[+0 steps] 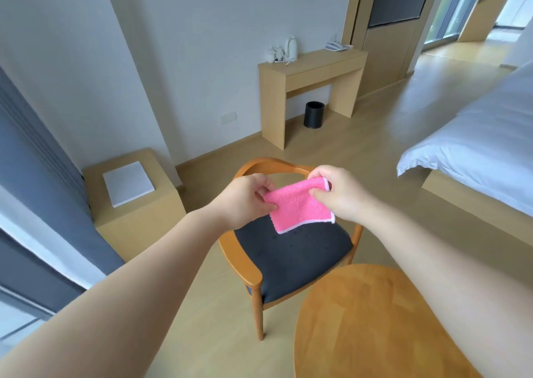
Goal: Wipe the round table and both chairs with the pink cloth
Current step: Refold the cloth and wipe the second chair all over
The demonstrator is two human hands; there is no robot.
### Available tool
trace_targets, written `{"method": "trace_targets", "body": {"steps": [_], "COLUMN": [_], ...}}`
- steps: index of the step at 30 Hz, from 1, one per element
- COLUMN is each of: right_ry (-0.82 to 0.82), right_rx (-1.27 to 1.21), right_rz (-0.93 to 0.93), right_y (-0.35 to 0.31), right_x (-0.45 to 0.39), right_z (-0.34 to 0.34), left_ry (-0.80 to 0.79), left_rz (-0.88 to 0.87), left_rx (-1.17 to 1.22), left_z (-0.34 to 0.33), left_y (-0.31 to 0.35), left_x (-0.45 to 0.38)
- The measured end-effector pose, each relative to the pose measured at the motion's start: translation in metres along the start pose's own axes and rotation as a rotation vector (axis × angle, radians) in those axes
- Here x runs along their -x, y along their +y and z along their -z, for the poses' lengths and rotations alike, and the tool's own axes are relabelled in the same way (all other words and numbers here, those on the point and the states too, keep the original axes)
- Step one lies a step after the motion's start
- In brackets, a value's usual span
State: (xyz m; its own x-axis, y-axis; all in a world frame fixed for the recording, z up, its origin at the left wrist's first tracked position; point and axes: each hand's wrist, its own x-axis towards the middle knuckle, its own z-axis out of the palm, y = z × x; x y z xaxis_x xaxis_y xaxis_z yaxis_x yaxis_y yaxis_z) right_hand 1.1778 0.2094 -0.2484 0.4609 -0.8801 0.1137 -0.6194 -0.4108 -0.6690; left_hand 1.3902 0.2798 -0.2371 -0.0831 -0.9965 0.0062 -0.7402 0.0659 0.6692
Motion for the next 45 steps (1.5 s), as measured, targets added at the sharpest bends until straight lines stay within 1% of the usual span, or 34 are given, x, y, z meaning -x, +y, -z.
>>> {"method": "trace_targets", "body": {"steps": [6, 8, 11, 14, 19, 24, 26, 28, 31, 33, 35, 39, 43, 45], "right_ry": [-0.024, -0.011, 0.039, 0.067, -0.003, 0.01, 0.012, -0.002, -0.052, -0.085, -0.123, -0.179, -0.107, -0.108], "right_rx": [0.058, 0.099, 0.099, 0.117, 0.061, 0.076, 0.095, 0.111, 0.148, 0.147, 0.144, 0.19, 0.213, 0.212], "right_rz": [-0.077, -0.152, -0.285, -0.37, -0.491, -0.547, -0.559, -0.551, -0.518, -0.515, -0.515, -0.469, -0.347, -0.254], "right_y": [0.017, 0.028, 0.042, 0.052, 0.074, 0.1, 0.112, 0.128, 0.159, 0.183, 0.205, 0.243, 0.276, 0.289], "right_x": [-0.085, -0.112, -0.15, -0.189, -0.209, -0.228, -0.235, -0.243, -0.261, -0.272, -0.28, -0.296, -0.32, -0.33], "right_z": [-0.048, -0.072, -0.111, -0.142, -0.185, -0.216, -0.231, -0.244, -0.266, -0.286, -0.307, -0.341, -0.369, -0.39], "left_ry": [-0.115, -0.161, -0.274, -0.33, -0.412, -0.422, -0.39, -0.299, -0.141, -0.093, -0.056, 0.032, 0.203, 0.253], "left_rz": [-0.003, -0.02, -0.044, -0.066, -0.051, -0.048, -0.042, -0.023, 0.096, 0.158, 0.233, 0.341, 0.425, 0.468], "left_rx": [0.044, 0.064, 0.063, 0.055, 0.09, 0.116, 0.082, 0.003, -0.154, -0.277, -0.341, -0.372, -0.258, -0.225], "left_z": [0.016, 0.018, 0.017, 0.015, -0.011, -0.039, -0.045, -0.051, -0.06, -0.073, -0.089, -0.125, -0.153, -0.157], "left_y": [-0.087, -0.124, -0.175, -0.221, -0.279, -0.312, -0.325, -0.342, -0.374, -0.399, -0.423, -0.455, -0.466, -0.472], "left_x": [-0.081, -0.117, -0.171, -0.217, -0.251, -0.271, -0.276, -0.281, -0.289, -0.29, -0.287, -0.284, -0.29, -0.295]}}
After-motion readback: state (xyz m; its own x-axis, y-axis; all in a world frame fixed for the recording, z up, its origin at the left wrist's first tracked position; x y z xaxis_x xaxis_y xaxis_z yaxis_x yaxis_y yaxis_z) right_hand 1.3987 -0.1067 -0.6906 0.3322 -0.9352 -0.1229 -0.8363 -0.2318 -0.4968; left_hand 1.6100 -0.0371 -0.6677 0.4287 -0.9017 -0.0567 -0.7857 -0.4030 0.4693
